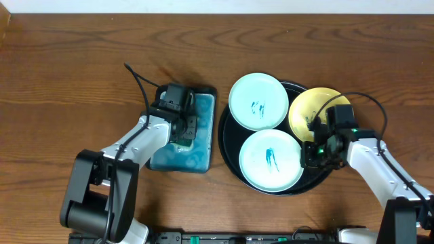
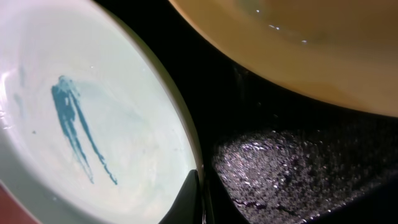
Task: Clean dirty plates on tray and stack at the side
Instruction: 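Lift the sponge with the left gripper and dip it in the water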
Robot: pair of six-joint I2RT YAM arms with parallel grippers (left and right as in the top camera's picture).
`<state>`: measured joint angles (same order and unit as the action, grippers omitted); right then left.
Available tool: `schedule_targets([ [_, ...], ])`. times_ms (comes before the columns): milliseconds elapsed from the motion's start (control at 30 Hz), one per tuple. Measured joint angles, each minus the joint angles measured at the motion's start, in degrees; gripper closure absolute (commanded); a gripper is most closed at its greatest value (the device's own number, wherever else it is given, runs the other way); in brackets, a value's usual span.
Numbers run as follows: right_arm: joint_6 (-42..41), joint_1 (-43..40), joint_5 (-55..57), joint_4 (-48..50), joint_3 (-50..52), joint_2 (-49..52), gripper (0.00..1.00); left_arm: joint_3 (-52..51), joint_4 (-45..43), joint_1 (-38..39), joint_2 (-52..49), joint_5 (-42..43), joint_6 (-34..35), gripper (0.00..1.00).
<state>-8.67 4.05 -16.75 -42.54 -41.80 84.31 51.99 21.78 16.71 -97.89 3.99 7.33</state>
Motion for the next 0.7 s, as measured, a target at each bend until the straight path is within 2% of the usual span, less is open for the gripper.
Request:
schedule_targets([
  [200, -3.4, 2.5, 3.5, 1.8, 0.0, 0.0, 0.99, -0.7, 5.4, 0.0, 4.7, 0.4, 0.2, 0.93],
  [467, -4.4, 3.9, 4.9, 3.5, 0.0, 0.0, 0.99, -1.1, 5.3, 0.0, 19.2, 0.4, 0.2, 0.93],
  [700, -4.5, 5.8, 5.2, 5.4, 0.0, 0.0, 0.99, -1.1, 5.2, 0.0, 22.9, 2.3, 0.2, 0.92],
])
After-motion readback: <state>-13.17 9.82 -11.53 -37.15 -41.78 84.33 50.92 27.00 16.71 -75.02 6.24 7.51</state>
